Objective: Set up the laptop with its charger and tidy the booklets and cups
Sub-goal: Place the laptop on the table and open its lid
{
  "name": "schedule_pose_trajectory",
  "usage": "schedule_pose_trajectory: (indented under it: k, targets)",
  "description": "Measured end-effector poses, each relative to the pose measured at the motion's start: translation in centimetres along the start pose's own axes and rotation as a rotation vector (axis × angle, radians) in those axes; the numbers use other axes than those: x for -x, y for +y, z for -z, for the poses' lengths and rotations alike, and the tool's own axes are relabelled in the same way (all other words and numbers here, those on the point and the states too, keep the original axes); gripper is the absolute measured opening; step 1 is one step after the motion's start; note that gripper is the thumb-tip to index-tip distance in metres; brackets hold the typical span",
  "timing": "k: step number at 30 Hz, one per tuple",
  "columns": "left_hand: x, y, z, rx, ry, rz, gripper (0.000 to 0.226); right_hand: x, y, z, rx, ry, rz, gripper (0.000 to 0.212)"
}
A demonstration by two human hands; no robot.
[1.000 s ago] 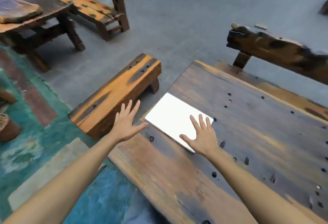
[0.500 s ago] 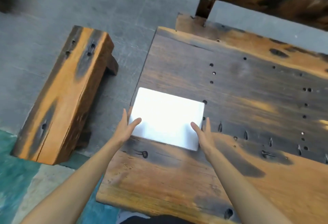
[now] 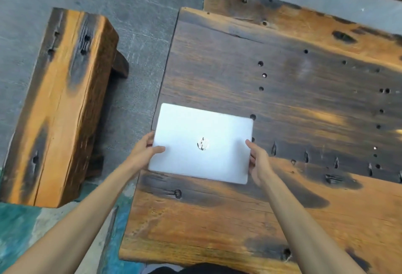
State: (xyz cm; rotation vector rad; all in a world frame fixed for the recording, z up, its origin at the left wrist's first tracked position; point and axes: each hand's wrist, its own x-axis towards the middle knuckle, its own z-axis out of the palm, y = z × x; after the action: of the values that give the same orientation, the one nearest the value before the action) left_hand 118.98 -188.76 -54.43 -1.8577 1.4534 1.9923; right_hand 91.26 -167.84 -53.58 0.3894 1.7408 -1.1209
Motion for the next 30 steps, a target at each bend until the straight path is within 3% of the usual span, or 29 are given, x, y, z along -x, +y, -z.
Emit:
schedule_pose_trajectory:
  k: [3,13,30]
  targets:
    - [-0.4,0.5,0.1,0.079,-0.045,0.031,0.054,-0.5,0.2,0.1,0.027,-0.018,-0.040,0.023]
    - [0.5,-0.3,0.7,0.092,-0.091,0.058,0.061,0.8,0.6,1.0,0.032,-0.012,0.001,0.038]
    - [8.0,-1.4,-0.4,0.060,-0.172,-0.047,0.060,9.9,4.8,8.8,0.057,-0.083,0.162,0.042]
